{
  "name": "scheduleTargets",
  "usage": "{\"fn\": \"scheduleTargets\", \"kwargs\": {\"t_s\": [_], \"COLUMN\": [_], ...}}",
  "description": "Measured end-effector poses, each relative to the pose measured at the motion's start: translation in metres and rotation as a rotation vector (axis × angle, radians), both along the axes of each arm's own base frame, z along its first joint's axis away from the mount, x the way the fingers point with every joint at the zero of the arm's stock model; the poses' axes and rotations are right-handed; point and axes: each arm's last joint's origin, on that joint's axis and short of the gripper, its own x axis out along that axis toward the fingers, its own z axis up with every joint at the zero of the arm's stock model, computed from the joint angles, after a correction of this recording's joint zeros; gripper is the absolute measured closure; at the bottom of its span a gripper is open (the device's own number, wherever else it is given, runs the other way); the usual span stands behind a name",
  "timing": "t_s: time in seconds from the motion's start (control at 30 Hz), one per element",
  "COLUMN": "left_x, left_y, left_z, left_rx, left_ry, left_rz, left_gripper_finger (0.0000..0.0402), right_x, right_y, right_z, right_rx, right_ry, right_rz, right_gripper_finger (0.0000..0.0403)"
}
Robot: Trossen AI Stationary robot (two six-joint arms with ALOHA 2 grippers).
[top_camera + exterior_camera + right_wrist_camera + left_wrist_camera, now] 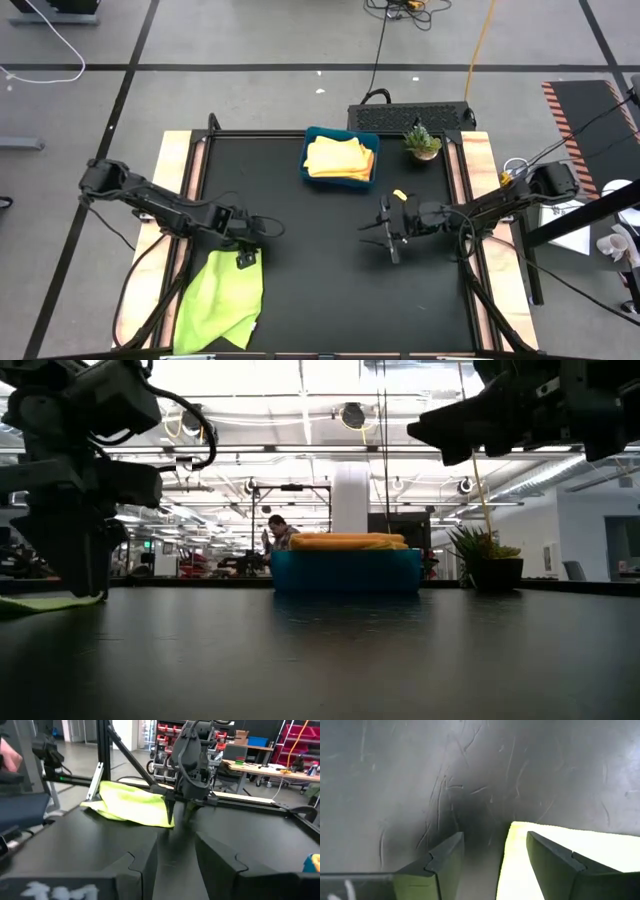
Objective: Fold microfiber towels
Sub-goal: Fold the green microfiber cloth
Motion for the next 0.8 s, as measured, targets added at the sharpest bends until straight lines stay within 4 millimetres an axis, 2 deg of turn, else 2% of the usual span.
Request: {"fn": "scheduleTargets", "kwargs": {"t_s": [0.07, 0.17, 0.43, 0.63, 0.8], "left_x": [-0.001, -0.004, -0.003, 0.007, 0.026], "left_y": [0.0, -0.001, -0.003, -0.007, -0.011], "left_z": [-0.004, -0.009, -0.013, -0.005, 0.023], "left_rx": [-0.007, 0.0, 0.004, -0.011, 0.059], "left_ry": [-0.022, -0.038, -0.11, -0.183, -0.258], "left_rz": [-0.013, -0.03, -0.144, -0.241, -0.32], "left_gripper_finger": [0.019, 0.0223, 0.0386, 0.0399, 0.04], "right_x": [0.001, 0.002, 0.004, 0.004, 0.004], "right_y": [0.0, 0.0, -0.005, -0.008, -0.008], "right_z": [-0.002, -0.005, -0.008, -0.008, -0.008], "right_rx": [-0.019, -0.02, -0.022, -0.021, -0.021], "right_ry": [0.009, 0.019, 0.031, 0.032, 0.032], "right_rz": [0.002, -0.005, -0.045, -0.057, -0.059], "right_gripper_finger": [0.0277, 0.0277, 0.0277, 0.0277, 0.0277]}}
